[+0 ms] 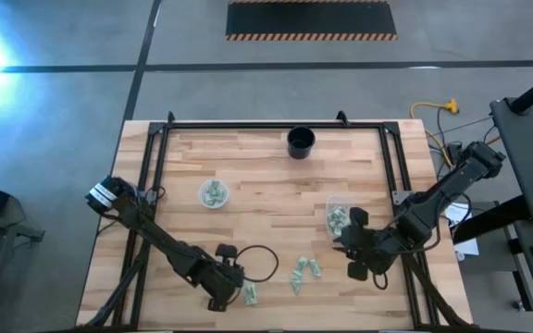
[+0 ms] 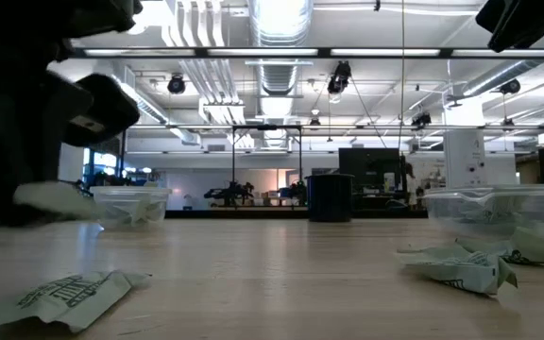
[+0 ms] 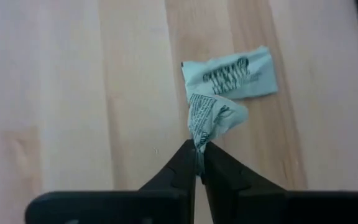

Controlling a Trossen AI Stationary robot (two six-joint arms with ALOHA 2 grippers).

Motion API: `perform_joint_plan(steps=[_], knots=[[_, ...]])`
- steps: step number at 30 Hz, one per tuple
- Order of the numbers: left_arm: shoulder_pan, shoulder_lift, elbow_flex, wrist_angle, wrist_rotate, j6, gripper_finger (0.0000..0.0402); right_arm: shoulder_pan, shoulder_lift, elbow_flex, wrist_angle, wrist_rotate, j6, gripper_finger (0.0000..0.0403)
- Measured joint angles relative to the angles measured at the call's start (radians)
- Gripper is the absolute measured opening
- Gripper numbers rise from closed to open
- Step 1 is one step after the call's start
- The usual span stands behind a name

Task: Pick and place items into bin
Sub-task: Put the white sweetener packet into the left transparent bin

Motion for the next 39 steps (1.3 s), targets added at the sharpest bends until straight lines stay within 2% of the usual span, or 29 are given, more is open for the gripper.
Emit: perform_joint_plan(steps=[10, 19, 23, 32, 39], knots=[[0.014, -0.129, -0.001, -0.039, -0.147, 0.000, 0.0007, 0.080, 0.001, -0.062, 0.128, 0.000, 0.077, 0.0072], [0.042, -0.294, -0.002, -0.189, -0.331, -0.002, 0.0008, 0.127, 0.048, -0.175, 0.418, 0.001, 0.085, 0.0076], [0.072, -0.362, -0.005, -0.293, -0.380, -0.003, 0.0008, 0.134, 0.110, -0.177, 0.445, 0.000, 0.128, 0.0070], [0.178, -0.441, -0.041, -0.592, -0.389, -0.054, 0.0008, 0.136, 0.250, -0.177, 0.583, -0.056, 0.174, 0.0072], [0.292, -0.461, -0.047, -0.726, -0.405, -0.105, 0.0008, 0.135, 0.333, -0.177, 0.621, -0.075, 0.236, 0.0087]])
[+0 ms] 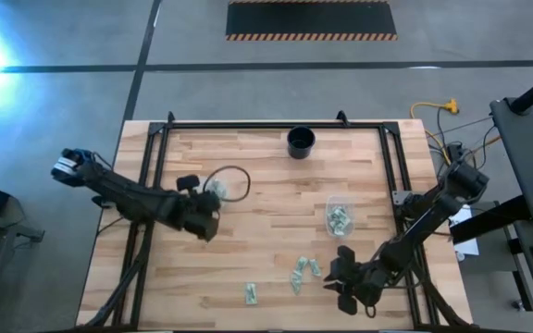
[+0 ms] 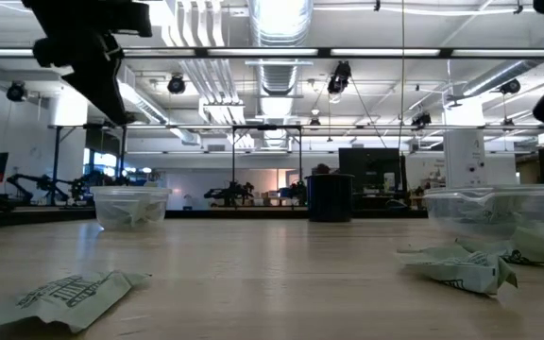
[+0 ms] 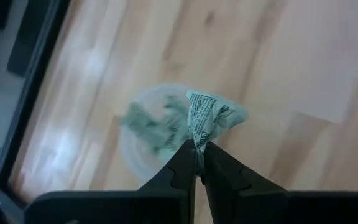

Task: Pick and place items into bin
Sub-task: Put the white sweetener packet into the left transparent bin

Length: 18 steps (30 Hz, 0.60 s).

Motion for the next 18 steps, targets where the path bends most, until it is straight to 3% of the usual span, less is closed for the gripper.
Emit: perform_joint_plan(steps=[11, 18], knots=[[0.203, -0.067, -0.019, -0.016, -0.004, 0.102, 0.0008, -0.011, 0.013, 0.000, 0.004, 0.010, 0.023, 0.0139], [0.314, -0.062, -0.104, 0.137, 0.126, 0.183, 0.0020, -0.034, 0.048, 0.000, 0.007, 0.035, 0.001, 0.0154]])
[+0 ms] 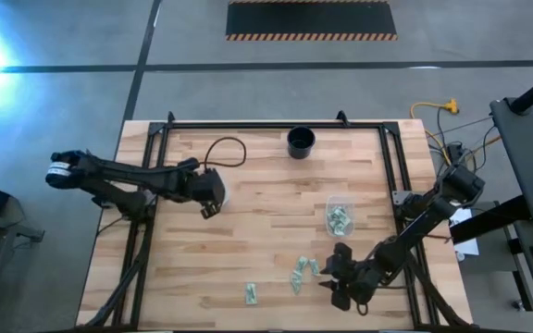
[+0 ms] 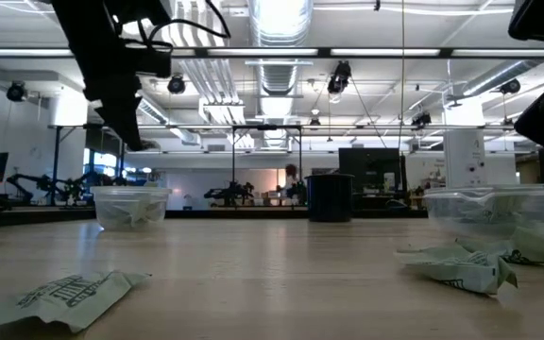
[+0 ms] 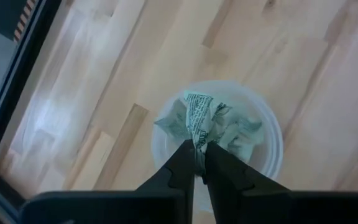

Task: Pick and place items into bin
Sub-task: Put the white sweetener packet into the left transparent bin, then put the white sweetener packet into the right transparent bin

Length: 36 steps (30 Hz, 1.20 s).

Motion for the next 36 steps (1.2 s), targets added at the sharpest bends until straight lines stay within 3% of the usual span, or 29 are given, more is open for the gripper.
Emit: perform_joint_plan(steps=[13, 20, 28, 36], knots=[[0.008, 0.000, -0.016, 0.026, -0.012, 0.027, 0.0120, -0.010, 0.029, 0.000, 0.017, 0.052, -0.016, 0.0149], [-0.008, -0.032, 0.016, 0.052, 0.113, 0.007, 0.0125, -0.020, 0.048, 0.000, 0.010, 0.053, -0.108, 0.0147], [-0.077, -0.114, 0.034, 0.151, 0.118, -0.024, 0.0125, -0.028, 0.076, 0.000, 0.015, 0.054, -0.126, 0.0162], [-0.177, -0.156, 0.033, 0.366, 0.118, 0.000, 0.0125, -0.042, 0.076, 0.000, 0.018, 0.053, -0.172, 0.0160]])
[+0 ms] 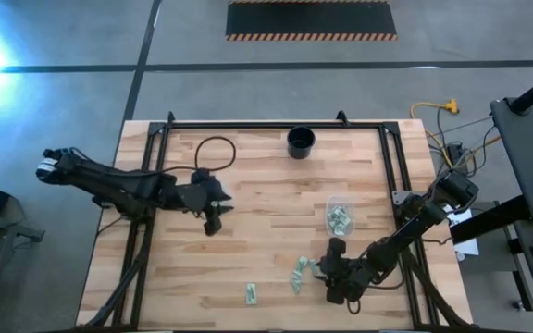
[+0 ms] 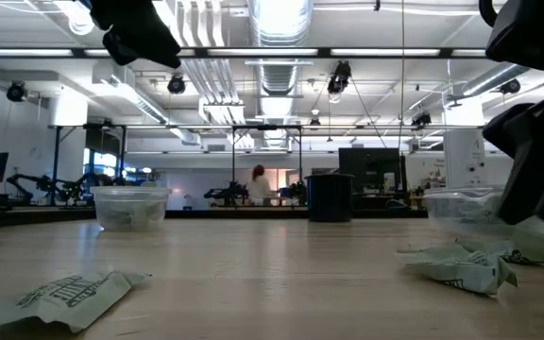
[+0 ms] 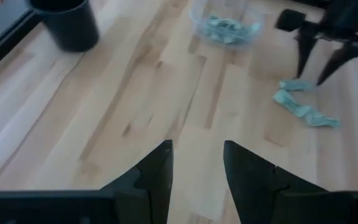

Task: Pick and place items into bin
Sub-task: Put the white sweetener packet into the right transparent bin

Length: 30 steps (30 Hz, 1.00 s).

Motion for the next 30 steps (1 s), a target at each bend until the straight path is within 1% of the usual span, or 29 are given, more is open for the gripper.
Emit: perform_joint_plan(steps=[10, 16, 20, 24, 27, 30], knots=[[-0.035, 0.015, -0.007, 0.022, 0.000, 0.000, 0.0125, 0.000, 0.008, 0.000, 0.002, -0.008, -0.025, 0.0167], [-0.045, 0.023, -0.008, 0.056, 0.000, -0.001, 0.0125, -0.001, 0.050, 0.001, 0.034, -0.027, -0.015, 0.0166], [-0.048, 0.023, -0.008, 0.058, 0.000, -0.002, 0.0125, -0.004, 0.066, 0.003, 0.017, -0.024, 0.059, 0.0162], [-0.052, 0.023, -0.008, 0.064, 0.011, -0.027, 0.0125, -0.004, 0.068, 0.005, -0.027, 0.012, 0.132, 0.0140], [-0.073, 0.025, -0.007, 0.086, 0.090, -0.021, 0.0125, -0.003, 0.063, 0.003, -0.038, 0.024, 0.138, 0.0111], [-0.110, 0.043, -0.011, 0.083, 0.154, -0.018, 0.0125, -0.003, 0.062, 0.002, -0.043, 0.029, 0.136, 0.0072]])
